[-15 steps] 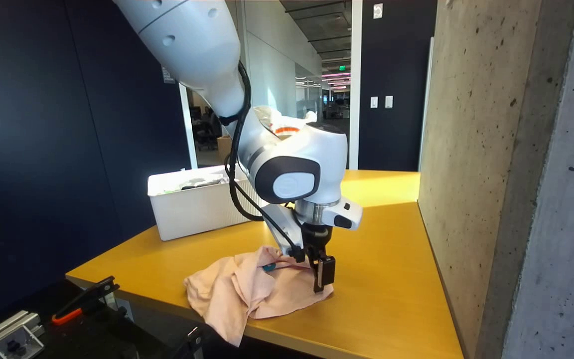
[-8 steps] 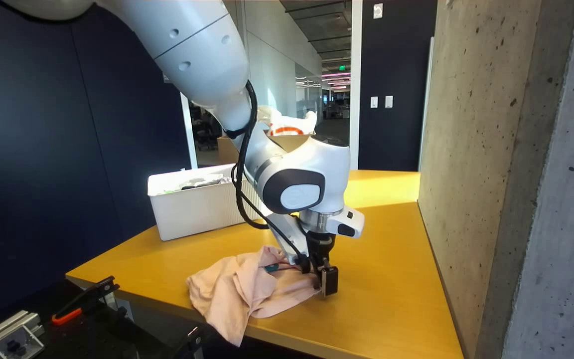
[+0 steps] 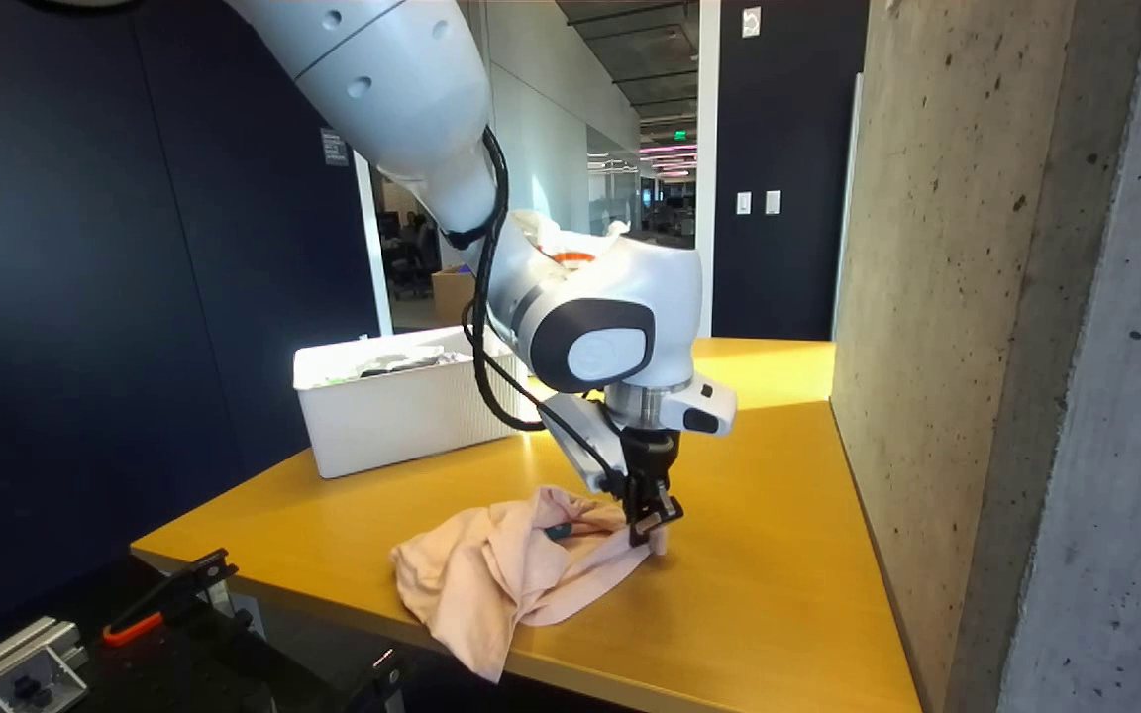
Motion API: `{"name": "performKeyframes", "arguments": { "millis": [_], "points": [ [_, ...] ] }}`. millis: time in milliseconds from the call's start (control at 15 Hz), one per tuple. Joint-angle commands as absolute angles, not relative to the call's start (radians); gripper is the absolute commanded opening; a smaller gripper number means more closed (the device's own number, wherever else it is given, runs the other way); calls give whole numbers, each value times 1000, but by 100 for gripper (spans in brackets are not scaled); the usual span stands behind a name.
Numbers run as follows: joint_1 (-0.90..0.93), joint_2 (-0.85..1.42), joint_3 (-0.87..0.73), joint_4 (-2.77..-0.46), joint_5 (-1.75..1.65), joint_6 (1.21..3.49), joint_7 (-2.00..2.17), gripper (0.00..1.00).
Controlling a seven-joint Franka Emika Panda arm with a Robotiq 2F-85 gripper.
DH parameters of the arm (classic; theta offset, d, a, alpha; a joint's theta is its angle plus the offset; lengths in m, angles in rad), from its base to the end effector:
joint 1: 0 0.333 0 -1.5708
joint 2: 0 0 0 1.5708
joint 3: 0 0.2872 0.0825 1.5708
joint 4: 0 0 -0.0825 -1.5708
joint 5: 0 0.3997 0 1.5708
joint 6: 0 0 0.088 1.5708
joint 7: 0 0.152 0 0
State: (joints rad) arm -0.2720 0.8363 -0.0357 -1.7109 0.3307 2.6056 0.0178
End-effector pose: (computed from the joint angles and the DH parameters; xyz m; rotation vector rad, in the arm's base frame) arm 0.6268 -0.1987 0.0331 -2.8680 0.8758 -0.1231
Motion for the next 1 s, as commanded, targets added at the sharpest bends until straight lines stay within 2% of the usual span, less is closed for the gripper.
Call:
{"name": "performKeyframes", "arguments": {
  "millis": [0, 533, 933],
  "points": [
    [-237, 693, -81, -1811, 286, 2592, 71, 0],
    [-85, 373, -101, -2083, 152, 2564, 152, 1],
    [45, 242, -73, -2281, 66, 2450, 266, 1]
  ]
}}
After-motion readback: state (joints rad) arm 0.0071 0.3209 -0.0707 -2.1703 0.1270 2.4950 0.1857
